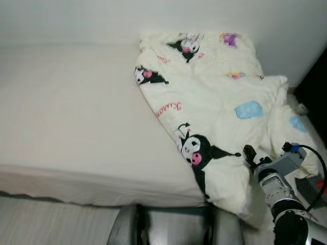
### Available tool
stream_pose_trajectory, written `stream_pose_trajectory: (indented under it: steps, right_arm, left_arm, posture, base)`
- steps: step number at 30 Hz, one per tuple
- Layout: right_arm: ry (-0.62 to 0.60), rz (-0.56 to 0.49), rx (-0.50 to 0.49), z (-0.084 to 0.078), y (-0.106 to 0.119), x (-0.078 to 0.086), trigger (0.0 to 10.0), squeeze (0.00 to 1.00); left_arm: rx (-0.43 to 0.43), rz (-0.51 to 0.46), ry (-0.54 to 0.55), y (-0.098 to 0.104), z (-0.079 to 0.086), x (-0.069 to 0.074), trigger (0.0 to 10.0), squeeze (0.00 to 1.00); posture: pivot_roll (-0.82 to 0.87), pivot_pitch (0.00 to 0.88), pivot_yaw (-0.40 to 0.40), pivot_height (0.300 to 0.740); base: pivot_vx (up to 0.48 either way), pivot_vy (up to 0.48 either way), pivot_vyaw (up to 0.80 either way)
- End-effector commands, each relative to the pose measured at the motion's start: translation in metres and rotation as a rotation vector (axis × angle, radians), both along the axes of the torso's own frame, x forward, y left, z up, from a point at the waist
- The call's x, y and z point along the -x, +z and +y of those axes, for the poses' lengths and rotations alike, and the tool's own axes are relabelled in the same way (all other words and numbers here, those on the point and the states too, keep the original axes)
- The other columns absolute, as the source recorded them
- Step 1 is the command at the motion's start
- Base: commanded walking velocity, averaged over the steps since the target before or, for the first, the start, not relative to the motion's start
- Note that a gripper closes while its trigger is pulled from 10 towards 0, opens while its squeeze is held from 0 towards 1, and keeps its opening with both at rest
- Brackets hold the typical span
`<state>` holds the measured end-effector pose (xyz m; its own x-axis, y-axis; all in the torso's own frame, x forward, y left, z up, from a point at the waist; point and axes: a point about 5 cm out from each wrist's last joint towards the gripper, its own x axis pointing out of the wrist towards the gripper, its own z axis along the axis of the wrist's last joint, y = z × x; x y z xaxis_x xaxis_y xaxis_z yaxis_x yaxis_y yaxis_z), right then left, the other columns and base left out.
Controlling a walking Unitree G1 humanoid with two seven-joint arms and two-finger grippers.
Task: Clean up the room
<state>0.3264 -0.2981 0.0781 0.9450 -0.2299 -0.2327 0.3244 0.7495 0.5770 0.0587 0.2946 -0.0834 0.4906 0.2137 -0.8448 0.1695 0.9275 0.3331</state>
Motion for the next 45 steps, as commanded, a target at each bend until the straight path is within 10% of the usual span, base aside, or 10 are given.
stream_pose_trajectory:
  steps: [1,21,22,23,40,45]
  right_arm:
    - [0.006,-0.033,-0.007,0.0,0.002,-0.001,10.0,0.0]
    - [0.114,-0.36,0.087,0.0,0.074,-0.032,10.0,0.0]
    - [0.101,-0.347,0.101,-0.002,0.074,-0.031,7.5,0.0]
    - [0.093,-0.326,0.115,-0.003,0.073,-0.031,0.0,0.0]
    - [0.125,-0.369,0.224,-0.001,0.099,-0.041,0.0,0.0]
    - [0.427,-0.498,0.229,0.057,0.108,-0.057,0.0,0.0]
  left_arm:
    - [-0.009,0.014,0.008,0.003,0.008,0.01,10.0,0.0]
    - [0.013,-0.018,-0.031,0.005,0.001,0.004,10.0,0.0]
    - [0.014,-0.016,-0.031,0.005,0.0,0.002,10.0,0.0]
    - [0.013,-0.014,-0.029,0.004,0.0,0.001,10.0,0.0]
    - [0.009,-0.011,-0.014,0.003,0.001,-0.009,10.0,0.0]
    - [0.01,-0.01,-0.012,0.002,-0.001,-0.012,10.0,0.0]
  posture:
    - [0.19,0.379,0.087,0.546]
    - [0.19,0.373,0.097,0.546]
    - [0.19,0.365,0.096,0.546]
    - [0.18,0.361,0.095,0.546]
    - [0.16,0.327,0.089,0.546]
    - [0.15,0.323,0.083,0.546]
  base:
    - [0.0,0.0,0.0]
    - [0.0,0.0,0.0]
    - [0.0,0.0,0.0]
    - [0.0,0.0,0.0]
    - [0.0,0.0,0.0]
    - [0.0,0.0,0.0]
